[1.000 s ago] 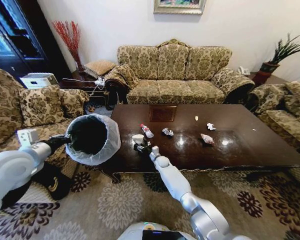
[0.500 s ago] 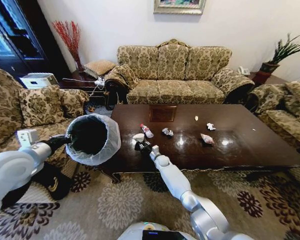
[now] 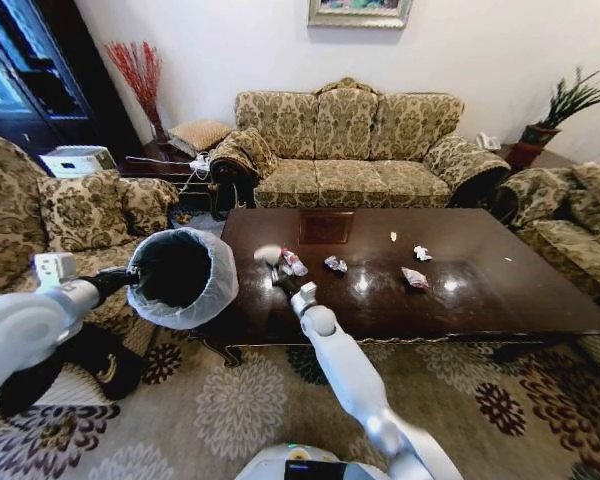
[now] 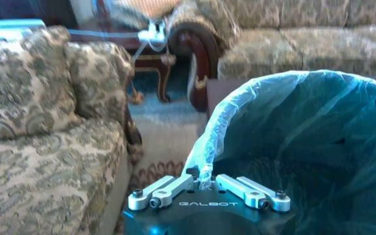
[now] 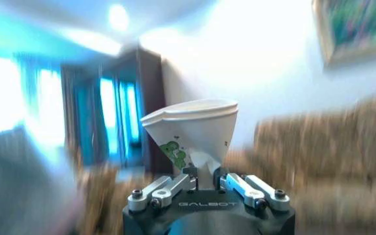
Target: Move to the front of the table and place the trash on the table into the trash bin.
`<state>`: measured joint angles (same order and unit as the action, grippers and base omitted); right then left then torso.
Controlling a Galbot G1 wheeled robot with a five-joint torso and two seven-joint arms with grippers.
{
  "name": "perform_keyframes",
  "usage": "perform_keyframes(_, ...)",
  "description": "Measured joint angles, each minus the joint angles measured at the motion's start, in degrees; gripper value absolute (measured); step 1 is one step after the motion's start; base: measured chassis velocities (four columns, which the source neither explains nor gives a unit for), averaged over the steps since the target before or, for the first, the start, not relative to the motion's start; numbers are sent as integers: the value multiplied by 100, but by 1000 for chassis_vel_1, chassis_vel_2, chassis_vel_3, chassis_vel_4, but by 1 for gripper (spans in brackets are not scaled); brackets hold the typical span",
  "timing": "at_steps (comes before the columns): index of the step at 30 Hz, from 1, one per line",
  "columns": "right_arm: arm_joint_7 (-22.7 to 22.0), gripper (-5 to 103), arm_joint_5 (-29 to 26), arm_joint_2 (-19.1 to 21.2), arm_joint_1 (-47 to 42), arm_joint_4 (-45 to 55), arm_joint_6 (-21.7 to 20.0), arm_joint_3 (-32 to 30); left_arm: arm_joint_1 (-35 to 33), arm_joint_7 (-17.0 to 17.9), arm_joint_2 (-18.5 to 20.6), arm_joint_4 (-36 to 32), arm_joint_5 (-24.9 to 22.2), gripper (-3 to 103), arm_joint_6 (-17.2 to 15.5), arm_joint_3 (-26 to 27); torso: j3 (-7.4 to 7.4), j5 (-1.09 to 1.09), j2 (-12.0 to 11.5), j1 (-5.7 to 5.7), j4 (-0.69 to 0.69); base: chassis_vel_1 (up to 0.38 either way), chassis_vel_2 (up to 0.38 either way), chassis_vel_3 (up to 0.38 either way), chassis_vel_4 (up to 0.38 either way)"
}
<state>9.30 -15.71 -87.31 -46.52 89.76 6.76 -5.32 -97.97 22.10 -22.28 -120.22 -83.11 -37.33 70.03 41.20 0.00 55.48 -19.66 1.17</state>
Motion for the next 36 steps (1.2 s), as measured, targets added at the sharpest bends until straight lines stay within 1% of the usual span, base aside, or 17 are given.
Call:
perform_keyframes(2, -58, 10, -229, 235, -67, 834, -54, -85, 108, 201, 316, 103, -458, 1, -86, -162, 0, 0, 0, 0, -3, 0, 0, 0, 0)
perform_keyframes(4, -91, 10, -376, 333, -74, 1204, -106, -84, 196, 296, 476, 147, -655, 1, -96, -289, 0, 1, 0, -1, -4, 0, 0, 0, 0)
perform_keyframes(7, -370, 10, -878, 561, -74, 2110, -340, 403, 406, 550, 857, 104, -1189, 1, -96, -657, 1, 1, 0, -2, -4, 0, 0, 0, 0)
perform_keyframes(8, -370, 10, -878, 561, -74, 2110, -340, 403, 406, 550, 857, 104, -1189, 1, -96, -657, 1, 1, 0, -2, -4, 0, 0, 0, 0)
perform_keyframes(11, -549, 10, -1254, 664, 6, 2555, -596, 1147, 532, 795, 1148, -64, -1550, 1, -86, -858, 0, 0, 0, -1, -1, 0, 0, 0, 0)
perform_keyframes(16, -607, 10, -1098, 624, 289, 2396, -784, 1828, 568, 854, 1413, -336, -1631, 1, -59, -797, 0, 0, 0, 0, 0, 0, 0, 0, 0)
perform_keyframes(23, -980, 9, -515, 596, 304, 2231, -1148, 2193, 594, 850, 1503, -509, -1575, 1, -6, -731, 1, 1, 0, -2, -1, 0, 0, 0, 0)
perform_keyframes(24, -1019, 20, -482, 613, 277, 2238, -1186, 2213, 593, 842, 1506, -511, -1540, 1, 4, -726, 1, 1, 0, -1, -1, 0, 0, 0, 0)
perform_keyframes(25, -1038, 20, -465, 635, 256, 2261, -1220, 2222, 591, 836, 1506, -503, -1512, 1, 11, -725, 1, 0, 0, -1, 0, 0, 0, 0, 0)
perform_keyframes(26, -1047, 30, -456, 657, 244, 2285, -1254, 2223, 587, 824, 1506, -485, -1494, 1, 13, -725, 1, 0, 0, -1, 0, 0, 0, 0, 0)
perform_keyframes(29, -1048, 30, -445, 693, 242, 2307, -1288, 2223, 582, 817, 1483, -462, -1472, 1, 18, -728, 1, 0, 0, -1, 0, 0, 0, 0, 0)
perform_keyframes(30, -1048, 41, -437, 702, 243, 2307, -1291, 2223, 579, 814, 1467, -461, -1466, 1, 23, -731, 1, 0, 0, -1, 0, 0, 0, 0, 0)
perform_keyframes(32, -1042, 41, -424, 712, 242, 2307, -1291, 2222, 572, 805, 1439, -472, -1459, 1, 39, -736, 1, 0, 0, -2, 0, 0, 0, 0, 0)
perform_keyframes(33, -1039, 52, -420, 715, 236, 2308, -1290, 2221, 571, 802, 1429, -476, -1456, 1, 42, -738, 2, 0, 0, -2, 0, 0, 0, 0, 0)
perform_keyframes(34, -1035, 52, -418, 725, 212, 2319, -1282, 2219, 568, 797, 1411, -482, -1448, 1, 49, -739, 1, 1, 0, -2, -1, 0, 0, 0, 0)
perform_keyframes(35, -1036, 63, -419, 732, 187, 2343, -1271, 2204, 566, 797, 1399, -480, -1439, 1, 51, -740, 1, 0, 0, -1, -1, 0, 0, 0, 0)
perform_keyframes(36, -1036, 63, -419, 732, 187, 2343, -1271, 2204, 566, 797, 1399, -480, -1439, 1, 51, -740, 1, 0, 0, -1, -1, 0, 0, 0, 0)
